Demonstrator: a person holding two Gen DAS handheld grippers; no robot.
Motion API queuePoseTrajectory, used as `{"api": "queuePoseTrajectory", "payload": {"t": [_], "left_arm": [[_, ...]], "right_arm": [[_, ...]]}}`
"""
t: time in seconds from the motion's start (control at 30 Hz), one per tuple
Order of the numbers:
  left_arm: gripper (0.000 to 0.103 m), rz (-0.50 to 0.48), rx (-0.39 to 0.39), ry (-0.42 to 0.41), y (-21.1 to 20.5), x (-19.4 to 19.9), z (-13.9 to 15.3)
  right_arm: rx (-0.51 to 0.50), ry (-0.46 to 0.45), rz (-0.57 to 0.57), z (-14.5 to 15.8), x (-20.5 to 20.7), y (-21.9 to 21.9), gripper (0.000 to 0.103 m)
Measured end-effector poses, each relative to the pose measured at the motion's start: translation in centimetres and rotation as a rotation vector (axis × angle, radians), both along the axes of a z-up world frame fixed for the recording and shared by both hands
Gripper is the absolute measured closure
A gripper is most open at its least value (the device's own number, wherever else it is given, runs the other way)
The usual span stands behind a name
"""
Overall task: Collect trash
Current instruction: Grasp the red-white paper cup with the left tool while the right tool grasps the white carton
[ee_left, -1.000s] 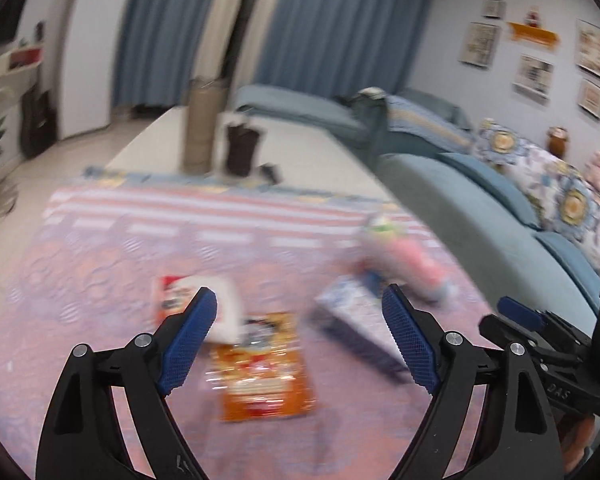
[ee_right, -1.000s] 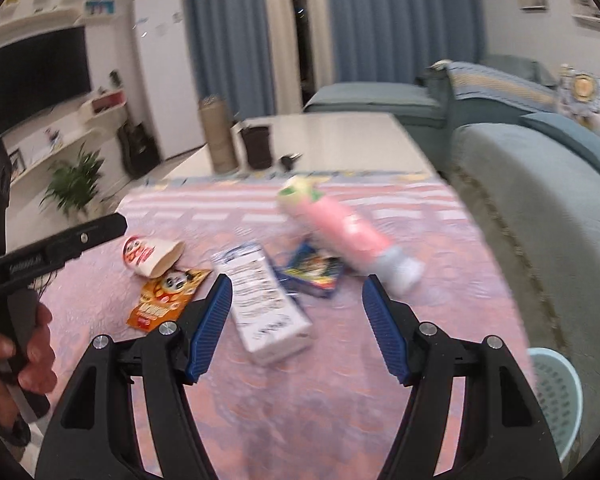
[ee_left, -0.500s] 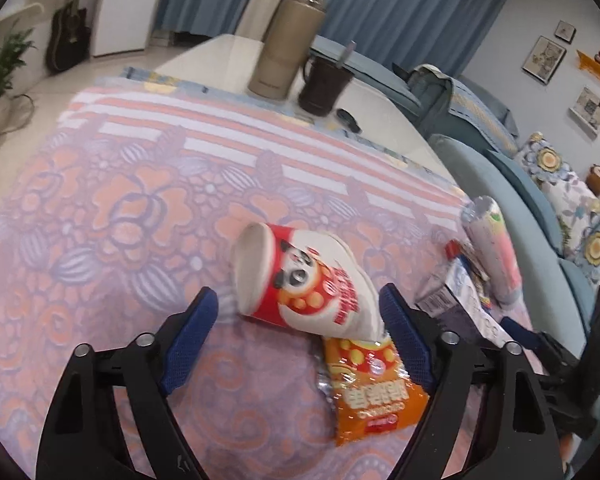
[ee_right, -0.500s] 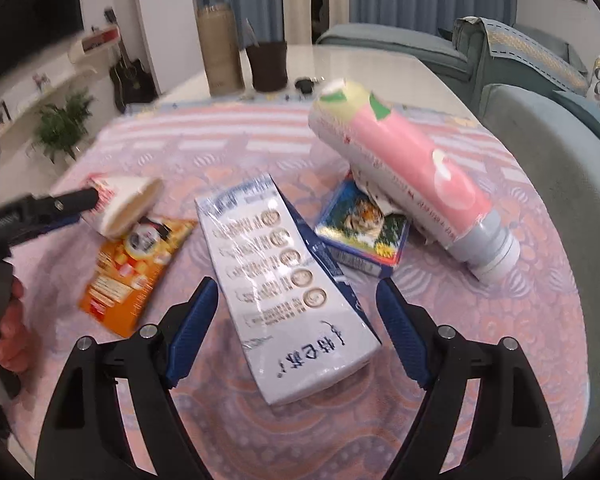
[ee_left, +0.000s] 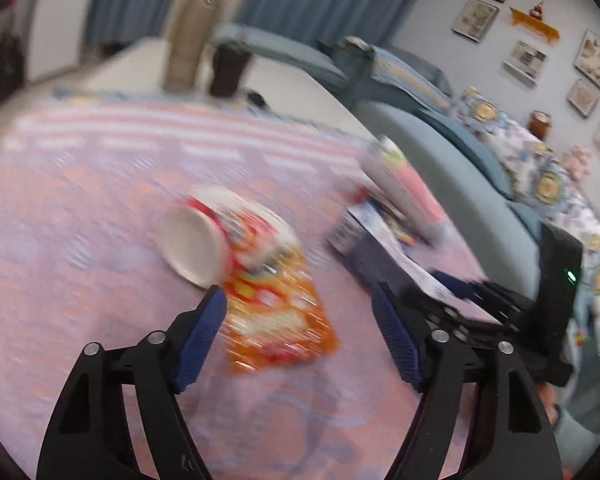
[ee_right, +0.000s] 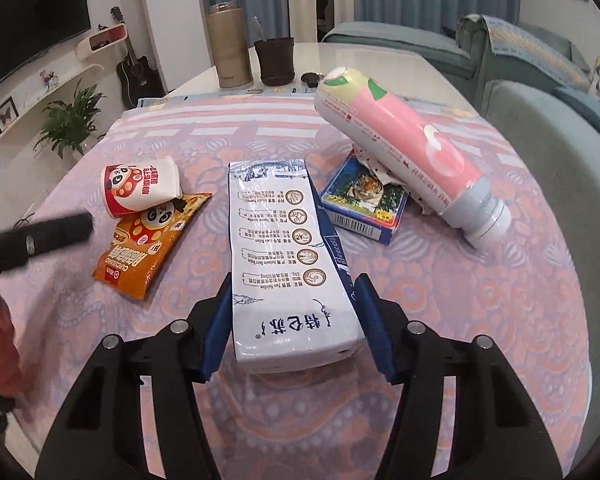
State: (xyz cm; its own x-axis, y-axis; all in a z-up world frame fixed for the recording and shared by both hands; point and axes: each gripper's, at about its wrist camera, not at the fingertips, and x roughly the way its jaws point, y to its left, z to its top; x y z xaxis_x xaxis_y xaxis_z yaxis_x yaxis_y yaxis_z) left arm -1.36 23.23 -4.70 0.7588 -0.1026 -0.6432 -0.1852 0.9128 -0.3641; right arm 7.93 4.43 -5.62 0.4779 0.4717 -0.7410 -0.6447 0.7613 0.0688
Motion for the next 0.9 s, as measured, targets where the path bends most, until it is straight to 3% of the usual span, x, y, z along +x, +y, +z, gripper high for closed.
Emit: {"api": "queuePoseTrajectory", "payload": {"t": [0.07,0.17,0.3,0.4,0.47,0.53,0.67,0.7,0.77,0.9], "left_arm": [[0.016,0.062,0.053,-0.008,1.3,0.4,0.5],[0.014,0.081,0.085,0.029,3.2,2.5,-0.1],[0.016,0.026,0.047,0.08,4.3,5.5,-1.5],[0.016,0.002,0.013,0.11,4.3,6.7,-2.5],[0.024,-0.003,0.015,0.144,4.2,7.6,-3.0],[0.025,-0.006,0.022,0.165,4.0,8.0,-3.4],[0.034,-0.008,0.023,0.16,3.8,7.5,-3.3],[0.035,-0.006,0.019,0.151,3.8,7.2,-3.2],[0.044,-0.008,0.001,0.127,3.7,6.6,-3.0],[0.056,0.002,-0.039,0.07,3.7,5.3,-2.1]], "right_arm": [[0.006,-0.003,0.0,0.0,0.1,0.0,0.048],[0.018,0.011,-0.004,0.0,0.3,-0.2,0.047],[-0.003,0.021,0.003,-0.1,0.4,0.2,0.046],[-0.032,0.04,0.018,-0.2,0.8,1.2,0.035],[-0.053,0.033,0.02,-0.2,1.0,1.9,0.033],[-0.068,0.028,0.029,-0.2,1.3,2.5,0.033],[-0.101,0.034,0.031,-0.4,2.0,3.5,0.033],[-0.107,0.048,0.037,-0.6,2.1,3.7,0.034],[-0.11,0.066,0.046,-0.8,2.2,4.0,0.047],[-0.099,0.044,0.05,-0.3,1.7,3.8,0.047]]}}
